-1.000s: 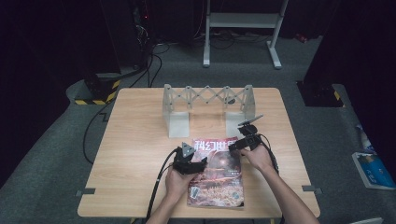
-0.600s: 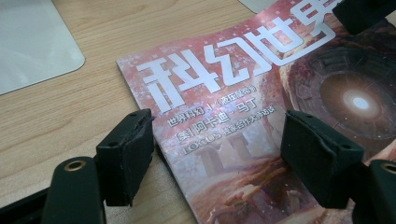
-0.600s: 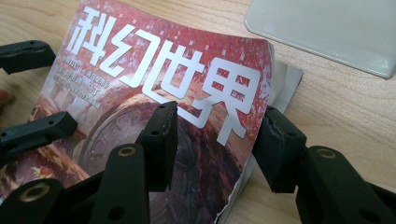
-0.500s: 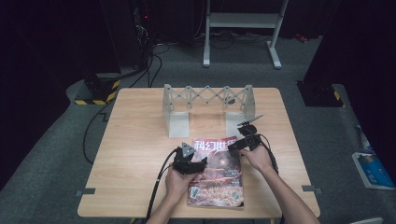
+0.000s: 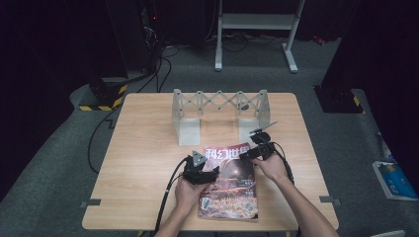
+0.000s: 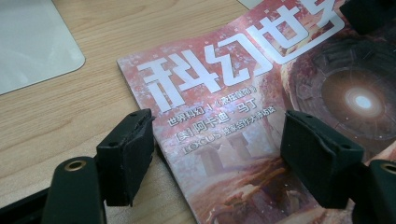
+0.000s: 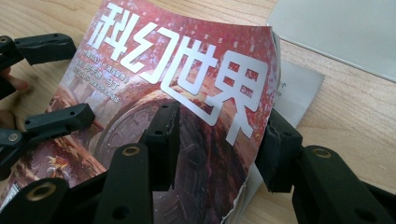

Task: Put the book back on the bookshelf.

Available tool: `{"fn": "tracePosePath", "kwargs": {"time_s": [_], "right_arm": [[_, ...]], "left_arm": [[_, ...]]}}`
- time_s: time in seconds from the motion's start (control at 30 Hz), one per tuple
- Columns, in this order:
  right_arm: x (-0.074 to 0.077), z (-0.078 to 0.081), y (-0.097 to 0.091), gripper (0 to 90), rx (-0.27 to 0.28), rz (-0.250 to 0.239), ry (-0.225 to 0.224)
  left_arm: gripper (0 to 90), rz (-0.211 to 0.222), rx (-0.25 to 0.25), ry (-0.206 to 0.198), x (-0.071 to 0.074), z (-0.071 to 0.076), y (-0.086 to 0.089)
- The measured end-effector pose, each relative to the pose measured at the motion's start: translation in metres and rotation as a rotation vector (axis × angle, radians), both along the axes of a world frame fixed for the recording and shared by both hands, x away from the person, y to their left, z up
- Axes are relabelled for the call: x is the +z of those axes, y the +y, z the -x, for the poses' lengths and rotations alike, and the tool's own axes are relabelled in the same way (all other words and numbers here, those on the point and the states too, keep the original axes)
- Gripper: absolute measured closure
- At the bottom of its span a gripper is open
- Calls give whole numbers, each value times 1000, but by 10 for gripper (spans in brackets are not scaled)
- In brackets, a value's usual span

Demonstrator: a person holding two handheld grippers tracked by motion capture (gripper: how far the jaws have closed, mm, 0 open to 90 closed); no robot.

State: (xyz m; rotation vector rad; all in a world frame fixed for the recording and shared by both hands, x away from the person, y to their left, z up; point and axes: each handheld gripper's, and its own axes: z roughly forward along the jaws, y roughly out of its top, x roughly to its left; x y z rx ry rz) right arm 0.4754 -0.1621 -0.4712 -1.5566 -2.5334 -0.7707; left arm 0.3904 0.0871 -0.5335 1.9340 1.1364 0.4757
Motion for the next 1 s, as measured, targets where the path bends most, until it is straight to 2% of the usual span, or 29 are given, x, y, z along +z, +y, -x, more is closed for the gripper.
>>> {"fn": "tracePosePath", "kwargs": {"time_s": [0.37, 0.43, 0.63, 0.77, 0.83, 1.0], "right_arm": [[0, 3, 7, 541, 20, 27, -23], [0, 3, 8, 568, 25, 30, -29], [2, 3, 13, 661, 54, 81, -47], [2, 1, 10, 755, 64, 83, -54], [2, 1, 10, 801, 54, 65, -46], [6, 3, 10, 843, 88, 54, -74]], "left_arm": [[258, 1, -2, -1, 0, 0, 0], [257, 2, -4, -1, 0, -1, 0], [256, 3, -5, 1, 0, -1, 1], [253, 3, -9, 2, 0, -1, 1], [249, 4, -14, 4, 0, -2, 1], [241, 0, -29, 14, 1, -3, 2]]}}
